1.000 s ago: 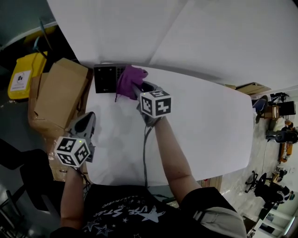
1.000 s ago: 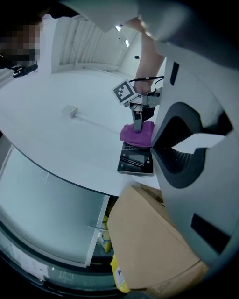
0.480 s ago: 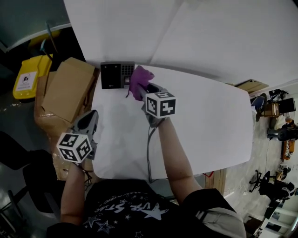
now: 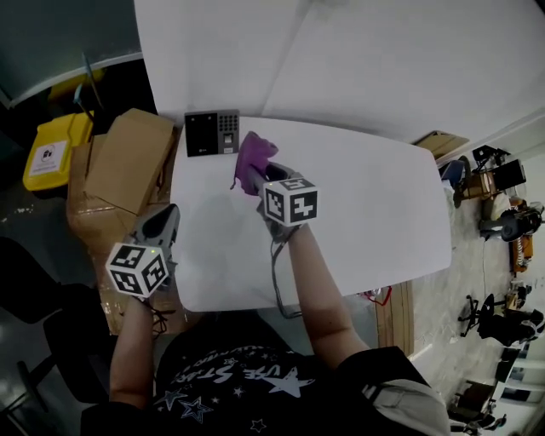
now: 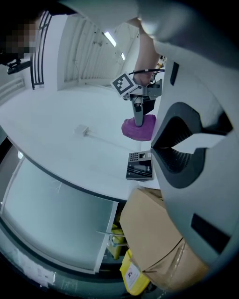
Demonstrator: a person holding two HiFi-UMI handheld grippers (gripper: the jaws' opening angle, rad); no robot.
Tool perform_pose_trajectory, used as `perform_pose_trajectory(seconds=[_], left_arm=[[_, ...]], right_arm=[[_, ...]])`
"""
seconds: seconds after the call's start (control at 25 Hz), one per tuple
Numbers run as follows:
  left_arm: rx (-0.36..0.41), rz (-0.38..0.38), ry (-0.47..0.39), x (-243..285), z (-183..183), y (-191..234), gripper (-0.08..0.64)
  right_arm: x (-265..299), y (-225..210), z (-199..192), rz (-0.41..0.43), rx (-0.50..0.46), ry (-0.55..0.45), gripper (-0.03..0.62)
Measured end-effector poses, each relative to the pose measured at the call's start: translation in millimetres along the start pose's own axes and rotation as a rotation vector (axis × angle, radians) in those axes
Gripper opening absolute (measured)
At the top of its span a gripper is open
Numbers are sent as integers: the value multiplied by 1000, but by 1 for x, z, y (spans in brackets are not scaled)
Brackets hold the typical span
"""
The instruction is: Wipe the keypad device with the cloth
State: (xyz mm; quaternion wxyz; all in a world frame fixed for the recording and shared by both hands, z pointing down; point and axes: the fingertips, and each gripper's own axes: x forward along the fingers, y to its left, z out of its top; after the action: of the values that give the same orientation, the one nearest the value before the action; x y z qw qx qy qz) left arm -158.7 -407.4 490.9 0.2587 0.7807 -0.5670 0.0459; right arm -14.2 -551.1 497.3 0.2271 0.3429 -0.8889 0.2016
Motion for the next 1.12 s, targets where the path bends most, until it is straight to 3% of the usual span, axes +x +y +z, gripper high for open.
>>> perform_pose_trajectory(seconds=[0.56, 1.12], left_arm=[[46, -115, -41, -76, -18, -33, 8], [82, -232, -33, -171, -65, -63, 8]], right_arm=[[-87, 80, -56, -57, 10, -16, 97], [-175, 169, -130, -139, 29, -24, 97]])
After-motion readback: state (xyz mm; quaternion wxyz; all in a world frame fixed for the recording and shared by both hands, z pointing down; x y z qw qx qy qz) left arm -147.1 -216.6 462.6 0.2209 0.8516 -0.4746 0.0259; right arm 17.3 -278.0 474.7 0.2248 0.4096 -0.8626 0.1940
